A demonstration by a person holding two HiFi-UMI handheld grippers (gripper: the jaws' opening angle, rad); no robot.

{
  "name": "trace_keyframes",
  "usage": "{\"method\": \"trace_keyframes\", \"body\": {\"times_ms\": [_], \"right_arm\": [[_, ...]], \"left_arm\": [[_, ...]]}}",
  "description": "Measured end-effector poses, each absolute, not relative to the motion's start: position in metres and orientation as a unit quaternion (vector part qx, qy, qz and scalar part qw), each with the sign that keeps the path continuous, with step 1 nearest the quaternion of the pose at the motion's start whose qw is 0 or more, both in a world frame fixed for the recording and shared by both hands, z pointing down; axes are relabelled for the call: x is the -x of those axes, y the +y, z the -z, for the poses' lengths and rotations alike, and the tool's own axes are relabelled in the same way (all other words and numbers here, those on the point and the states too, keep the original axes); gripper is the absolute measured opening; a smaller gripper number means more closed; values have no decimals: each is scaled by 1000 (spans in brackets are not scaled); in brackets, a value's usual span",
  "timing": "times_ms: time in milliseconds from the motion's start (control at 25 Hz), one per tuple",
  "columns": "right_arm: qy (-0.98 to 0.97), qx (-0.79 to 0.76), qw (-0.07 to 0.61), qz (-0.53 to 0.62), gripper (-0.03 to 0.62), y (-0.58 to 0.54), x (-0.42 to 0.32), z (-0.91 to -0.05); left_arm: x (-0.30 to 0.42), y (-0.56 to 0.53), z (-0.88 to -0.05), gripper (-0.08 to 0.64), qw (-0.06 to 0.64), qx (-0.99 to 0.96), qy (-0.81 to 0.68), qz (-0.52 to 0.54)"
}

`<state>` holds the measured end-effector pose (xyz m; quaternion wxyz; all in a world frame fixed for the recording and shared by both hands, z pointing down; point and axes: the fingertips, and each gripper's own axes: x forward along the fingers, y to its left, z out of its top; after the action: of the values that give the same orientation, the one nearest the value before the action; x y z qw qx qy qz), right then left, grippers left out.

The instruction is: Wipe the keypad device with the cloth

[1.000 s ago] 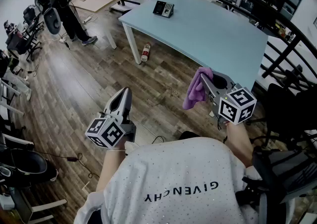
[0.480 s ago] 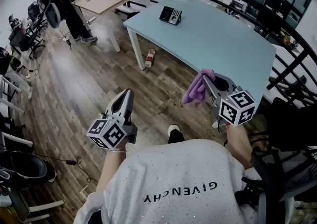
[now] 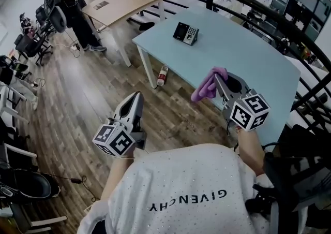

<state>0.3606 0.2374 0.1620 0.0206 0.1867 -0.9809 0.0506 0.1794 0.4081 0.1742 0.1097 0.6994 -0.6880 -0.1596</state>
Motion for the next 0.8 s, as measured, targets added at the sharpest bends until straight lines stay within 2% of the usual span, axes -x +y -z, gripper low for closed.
{"method": "trace_keyframes", "body": {"times_ms": [200, 440, 800], "right_arm": [[-980, -193, 12, -43, 40, 186, -336, -156], [-977, -199, 46, -64, 40, 126, -303, -179], [-971, -194, 57, -124, 40, 99, -283, -214]], "left_arm": [[-155, 364, -176, 2, 108, -695, -693, 160], [-125, 310, -175, 2, 118, -682, -700, 180], [-112, 278, -197, 2, 150, -683, -698, 154]]}}
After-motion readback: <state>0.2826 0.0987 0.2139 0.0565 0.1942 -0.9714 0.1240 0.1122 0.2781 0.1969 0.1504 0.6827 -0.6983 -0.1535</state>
